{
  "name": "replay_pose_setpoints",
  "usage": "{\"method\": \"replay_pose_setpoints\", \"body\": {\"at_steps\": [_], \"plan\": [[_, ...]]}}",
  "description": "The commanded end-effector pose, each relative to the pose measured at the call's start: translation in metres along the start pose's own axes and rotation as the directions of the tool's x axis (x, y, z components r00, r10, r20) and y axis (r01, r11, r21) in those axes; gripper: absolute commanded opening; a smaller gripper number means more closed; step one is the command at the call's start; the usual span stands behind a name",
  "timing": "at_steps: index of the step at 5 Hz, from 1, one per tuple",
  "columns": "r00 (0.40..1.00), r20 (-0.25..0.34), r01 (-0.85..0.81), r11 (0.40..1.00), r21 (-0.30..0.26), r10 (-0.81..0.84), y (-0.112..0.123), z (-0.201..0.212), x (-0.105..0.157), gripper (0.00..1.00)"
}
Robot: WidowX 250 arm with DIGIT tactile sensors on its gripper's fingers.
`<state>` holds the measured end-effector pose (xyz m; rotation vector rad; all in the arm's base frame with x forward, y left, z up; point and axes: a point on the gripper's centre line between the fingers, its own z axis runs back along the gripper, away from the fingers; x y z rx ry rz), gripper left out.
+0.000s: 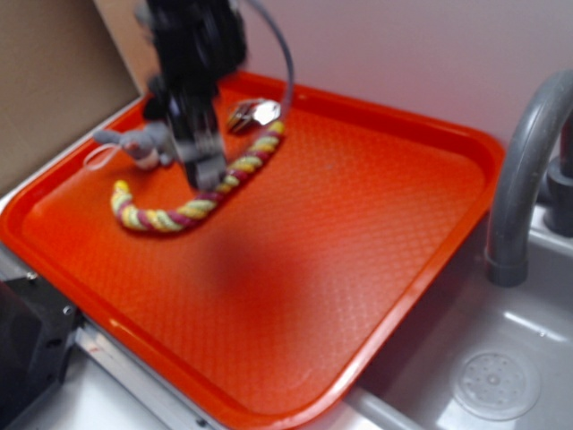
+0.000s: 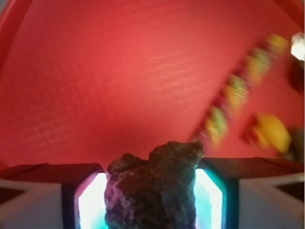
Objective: Grab the rock.
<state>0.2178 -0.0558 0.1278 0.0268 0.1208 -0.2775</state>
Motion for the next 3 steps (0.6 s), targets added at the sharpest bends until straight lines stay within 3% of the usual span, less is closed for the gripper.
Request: {"method": "replay_pose_setpoints", "body": {"at_steps": [1, 2, 3], "plan": [[0.956, 0.17, -0.237, 0.971, -0.04, 0.241, 0.027, 0.078, -0.028, 0.0], [0.931, 0.294, -0.202, 0.976, -0.078, 0.216, 0.021, 0.095, -0.03, 0.0], [0.967, 0.255, -0.02, 1.0, -0.013, 0.023, 0.003, 0.093, -0.028, 0.09]]}}
